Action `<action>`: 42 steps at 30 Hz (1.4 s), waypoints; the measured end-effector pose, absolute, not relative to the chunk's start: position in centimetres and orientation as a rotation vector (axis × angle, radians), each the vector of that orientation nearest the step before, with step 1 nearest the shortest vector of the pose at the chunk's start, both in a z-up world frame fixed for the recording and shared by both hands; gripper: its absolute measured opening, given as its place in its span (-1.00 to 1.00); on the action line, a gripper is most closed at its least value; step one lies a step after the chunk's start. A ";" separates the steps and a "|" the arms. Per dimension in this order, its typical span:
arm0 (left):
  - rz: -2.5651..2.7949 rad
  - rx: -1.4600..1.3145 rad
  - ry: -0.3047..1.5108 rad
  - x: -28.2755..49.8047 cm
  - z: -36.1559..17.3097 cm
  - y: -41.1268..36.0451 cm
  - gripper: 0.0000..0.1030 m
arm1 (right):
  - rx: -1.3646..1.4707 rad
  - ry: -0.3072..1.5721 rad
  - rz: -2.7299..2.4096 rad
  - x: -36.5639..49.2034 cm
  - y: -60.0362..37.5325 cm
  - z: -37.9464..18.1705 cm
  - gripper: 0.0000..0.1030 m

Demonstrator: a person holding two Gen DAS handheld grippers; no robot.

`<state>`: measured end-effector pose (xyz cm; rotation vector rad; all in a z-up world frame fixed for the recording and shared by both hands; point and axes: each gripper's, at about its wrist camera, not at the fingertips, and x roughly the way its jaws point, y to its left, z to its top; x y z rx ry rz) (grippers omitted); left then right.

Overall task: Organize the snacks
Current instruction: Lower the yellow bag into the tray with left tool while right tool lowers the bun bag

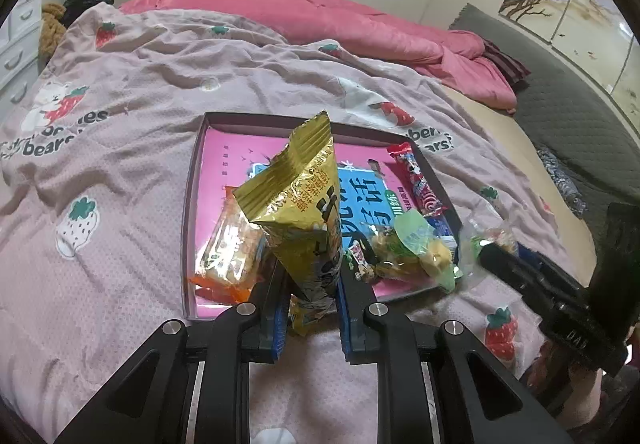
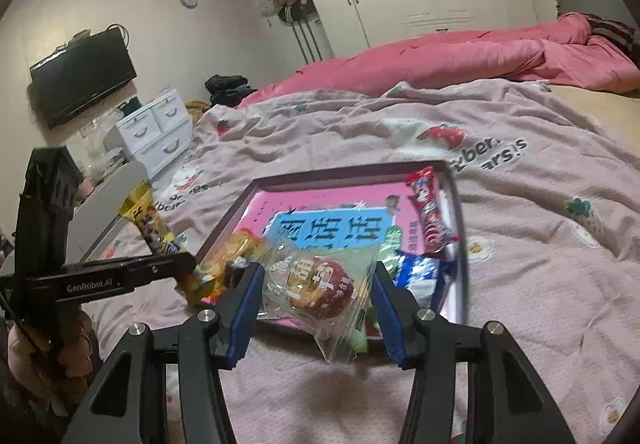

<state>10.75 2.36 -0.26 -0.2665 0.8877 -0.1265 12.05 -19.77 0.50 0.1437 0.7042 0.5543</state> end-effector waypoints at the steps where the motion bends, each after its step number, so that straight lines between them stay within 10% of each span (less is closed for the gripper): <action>1: -0.126 -0.267 0.889 10.9 -0.3 2.4 -0.59 | 0.144 0.698 0.547 12.2 -20.0 0.6 0.03; 42: -0.110 -0.249 0.939 15.1 -4.5 2.1 -0.59 | 0.115 0.783 0.334 17.1 -22.2 -2.5 0.03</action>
